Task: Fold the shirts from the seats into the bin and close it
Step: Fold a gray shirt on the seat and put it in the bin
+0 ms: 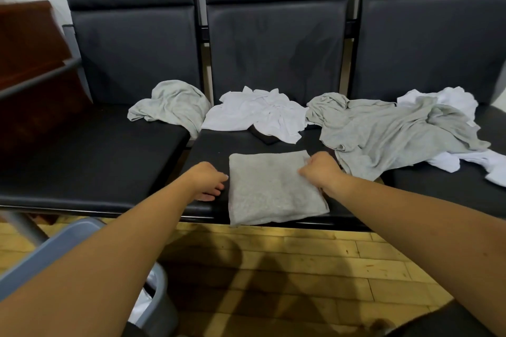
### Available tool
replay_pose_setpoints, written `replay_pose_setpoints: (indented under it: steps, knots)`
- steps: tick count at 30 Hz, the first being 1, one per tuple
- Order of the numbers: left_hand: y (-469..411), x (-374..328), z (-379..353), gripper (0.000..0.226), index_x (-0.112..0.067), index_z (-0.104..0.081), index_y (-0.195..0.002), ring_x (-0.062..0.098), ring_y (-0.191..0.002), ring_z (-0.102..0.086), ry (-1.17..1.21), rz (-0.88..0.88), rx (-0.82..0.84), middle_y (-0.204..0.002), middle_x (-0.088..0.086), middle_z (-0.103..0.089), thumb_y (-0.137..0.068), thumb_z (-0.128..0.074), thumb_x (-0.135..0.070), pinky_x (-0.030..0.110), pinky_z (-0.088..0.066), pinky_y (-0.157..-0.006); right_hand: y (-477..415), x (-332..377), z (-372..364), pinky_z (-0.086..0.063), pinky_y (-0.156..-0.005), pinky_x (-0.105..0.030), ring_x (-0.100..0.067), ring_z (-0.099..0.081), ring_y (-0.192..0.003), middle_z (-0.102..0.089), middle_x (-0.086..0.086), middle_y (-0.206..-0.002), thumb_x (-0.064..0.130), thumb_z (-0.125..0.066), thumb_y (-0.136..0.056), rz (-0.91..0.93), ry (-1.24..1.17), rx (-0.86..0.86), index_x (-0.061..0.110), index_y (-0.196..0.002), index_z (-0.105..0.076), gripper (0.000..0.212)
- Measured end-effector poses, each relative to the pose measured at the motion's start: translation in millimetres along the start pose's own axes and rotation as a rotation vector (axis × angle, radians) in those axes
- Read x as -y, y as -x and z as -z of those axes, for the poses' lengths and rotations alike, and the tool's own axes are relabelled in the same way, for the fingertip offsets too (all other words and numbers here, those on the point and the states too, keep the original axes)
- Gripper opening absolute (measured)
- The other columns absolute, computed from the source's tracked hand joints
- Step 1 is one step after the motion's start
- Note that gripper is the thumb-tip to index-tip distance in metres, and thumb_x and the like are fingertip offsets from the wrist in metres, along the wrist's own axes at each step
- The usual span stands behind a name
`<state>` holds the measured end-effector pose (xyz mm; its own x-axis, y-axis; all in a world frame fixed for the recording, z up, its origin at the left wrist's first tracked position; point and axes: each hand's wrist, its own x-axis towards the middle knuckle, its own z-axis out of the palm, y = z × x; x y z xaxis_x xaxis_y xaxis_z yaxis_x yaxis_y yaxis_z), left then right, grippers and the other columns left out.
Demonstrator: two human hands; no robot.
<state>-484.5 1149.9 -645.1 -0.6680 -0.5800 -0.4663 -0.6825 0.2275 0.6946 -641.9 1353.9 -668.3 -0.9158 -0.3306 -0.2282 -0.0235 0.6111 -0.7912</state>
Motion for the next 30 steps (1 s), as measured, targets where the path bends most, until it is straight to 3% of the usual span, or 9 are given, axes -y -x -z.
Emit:
replay_pose_setpoints:
  steps: [3,6,8,11,14,18,23,26,30]
  knots:
    - [1,-4,-7,0.024,-0.006,-0.054,-0.116,0.023,-0.093,-0.067,0.047,0.001,-0.020,-0.100,0.009,-0.064,-0.100,-0.059,-0.022,0.034,-0.058,-0.078,2,-1,-3,-0.031,-0.047,-0.025,-0.019,-0.043,-0.059,-0.045,-0.006,-0.071,0.009,-0.056,-0.091,-0.082,0.172,-0.026,0.010,-0.068,-0.038,0.029]
    - [-1,-8,-16,0.037,-0.006,-0.052,-0.125,0.024,-0.093,-0.065,0.139,0.008,-0.003,-0.106,0.010,-0.062,-0.097,-0.063,-0.027,0.030,-0.054,-0.068,0,2,-9,-0.035,-0.050,-0.025,-0.020,-0.048,-0.062,-0.050,-0.006,-0.073,0.013,-0.054,-0.091,-0.087,0.243,-0.022,0.009,-0.072,-0.046,0.021]
    - [-3,-8,-23,0.042,-0.007,-0.054,-0.120,0.024,-0.098,-0.063,0.212,0.020,0.008,-0.112,0.008,-0.062,-0.093,-0.070,-0.035,0.029,-0.050,-0.066,-1,2,-13,-0.044,-0.057,-0.027,-0.024,-0.058,-0.070,-0.058,-0.009,-0.081,0.016,-0.057,-0.090,-0.099,0.155,0.021,0.005,-0.083,-0.055,0.013]
    - [-4,-11,-30,0.036,-0.009,-0.063,-0.105,0.019,-0.094,-0.062,0.326,0.043,0.044,-0.108,0.006,-0.067,-0.085,-0.079,-0.034,0.027,-0.050,-0.068,-3,2,-15,-0.053,-0.070,-0.031,-0.027,-0.066,-0.085,-0.066,-0.012,-0.103,0.019,-0.064,-0.092,-0.135,-0.069,0.050,0.003,-0.109,-0.062,0.024]
    - [-3,-18,-30,0.036,-0.004,-0.065,-0.114,0.022,-0.097,-0.067,0.502,0.047,0.135,-0.110,0.010,-0.071,-0.083,-0.079,-0.018,0.035,-0.056,-0.078,0,7,-15,-0.054,-0.062,-0.029,-0.023,-0.065,-0.072,-0.070,-0.016,-0.097,0.012,-0.066,-0.092,-0.088,-0.326,0.085,0.000,-0.106,-0.066,0.018]
    - [7,-29,-8,0.027,-0.007,-0.069,-0.112,0.028,-0.094,-0.071,0.786,-0.016,0.228,-0.103,0.012,-0.075,-0.086,-0.067,-0.014,0.039,-0.057,-0.078,8,25,-15,-0.060,-0.074,-0.035,-0.027,-0.073,-0.085,-0.074,-0.014,-0.102,0.015,-0.064,-0.095,0.060,-0.526,0.118,0.008,-0.105,-0.069,0.013]
    - [26,-2,52,0.030,-0.009,-0.065,-0.121,0.029,-0.098,-0.070,0.872,-0.099,0.152,-0.111,0.013,-0.073,-0.091,-0.057,-0.009,0.041,-0.056,-0.078,21,64,-33,-0.059,-0.080,-0.043,-0.025,-0.072,-0.096,-0.074,-0.007,-0.108,0.021,-0.061,-0.098,0.140,-0.680,0.192,0.016,-0.117,-0.064,0.020]
    - [40,28,96,0.021,-0.008,-0.066,-0.113,0.028,-0.090,-0.071,0.857,-0.087,0.065,-0.096,0.012,-0.076,-0.094,-0.056,-0.012,0.040,-0.056,-0.076,33,99,-69,-0.058,-0.079,-0.039,-0.024,-0.069,-0.102,-0.070,-0.005,-0.114,0.023,-0.060,-0.098,0.202,-0.631,0.280,0.017,-0.122,-0.060,0.025]
    - [57,86,156,0.016,-0.012,-0.061,-0.110,0.030,-0.094,-0.068,0.875,-0.029,-0.136,-0.099,0.013,-0.074,-0.095,-0.058,-0.014,0.044,-0.055,-0.075,56,148,-148,-0.056,-0.090,-0.045,-0.023,-0.066,-0.103,-0.067,-0.004,-0.115,0.022,-0.059,-0.098,0.295,-0.558,0.387,0.024,-0.113,-0.061,0.015]
